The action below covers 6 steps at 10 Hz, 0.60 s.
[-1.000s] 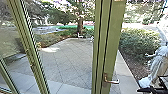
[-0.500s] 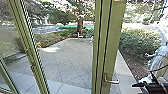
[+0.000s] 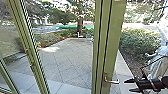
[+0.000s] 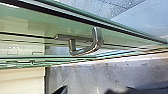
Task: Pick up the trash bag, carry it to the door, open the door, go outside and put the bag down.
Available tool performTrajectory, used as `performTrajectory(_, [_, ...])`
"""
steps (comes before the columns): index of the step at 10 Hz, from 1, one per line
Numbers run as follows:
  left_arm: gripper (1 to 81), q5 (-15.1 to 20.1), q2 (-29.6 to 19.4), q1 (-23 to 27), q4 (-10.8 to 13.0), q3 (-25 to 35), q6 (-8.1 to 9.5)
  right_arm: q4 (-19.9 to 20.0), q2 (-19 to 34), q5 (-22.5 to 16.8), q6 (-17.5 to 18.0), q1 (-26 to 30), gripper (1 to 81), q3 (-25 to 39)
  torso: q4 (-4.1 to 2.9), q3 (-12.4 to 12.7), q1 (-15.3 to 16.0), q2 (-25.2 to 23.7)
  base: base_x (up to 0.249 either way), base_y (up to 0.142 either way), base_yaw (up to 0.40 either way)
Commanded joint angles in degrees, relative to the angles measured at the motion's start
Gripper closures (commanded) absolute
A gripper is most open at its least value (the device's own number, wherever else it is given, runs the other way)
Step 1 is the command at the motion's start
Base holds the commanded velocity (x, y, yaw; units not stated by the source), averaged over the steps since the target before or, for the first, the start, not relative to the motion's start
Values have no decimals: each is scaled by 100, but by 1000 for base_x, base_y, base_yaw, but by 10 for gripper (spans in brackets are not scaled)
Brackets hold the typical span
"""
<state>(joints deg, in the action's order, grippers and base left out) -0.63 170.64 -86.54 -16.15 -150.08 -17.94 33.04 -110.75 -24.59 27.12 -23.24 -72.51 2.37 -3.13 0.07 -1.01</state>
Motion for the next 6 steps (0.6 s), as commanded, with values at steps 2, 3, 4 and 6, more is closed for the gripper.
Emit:
performTrajectory(2, [811, 415, 5, 265, -160, -127, -25, 150, -484, -195, 520, 719, 10, -612, 0, 0, 0, 0, 0, 0, 0])
performTrajectory(3, [811, 415, 14, 265, -169, -127, -25, 142, -598, -213, 704, 736, 10, -770, 0, 0, 0, 0, 0, 0, 0])
performTrajectory(4, [811, 415, 32, 265, -160, -127, -25, 89, -722, -309, 881, 745, 10, -938, 0, 0, 0, 2, 0, 0, 0])
performTrajectory(6, [811, 415, 32, 265, -151, -127, -25, 80, -941, -404, 1040, 824, 10, -1244, 0, -2, 2, 2, 0, 0, 0])
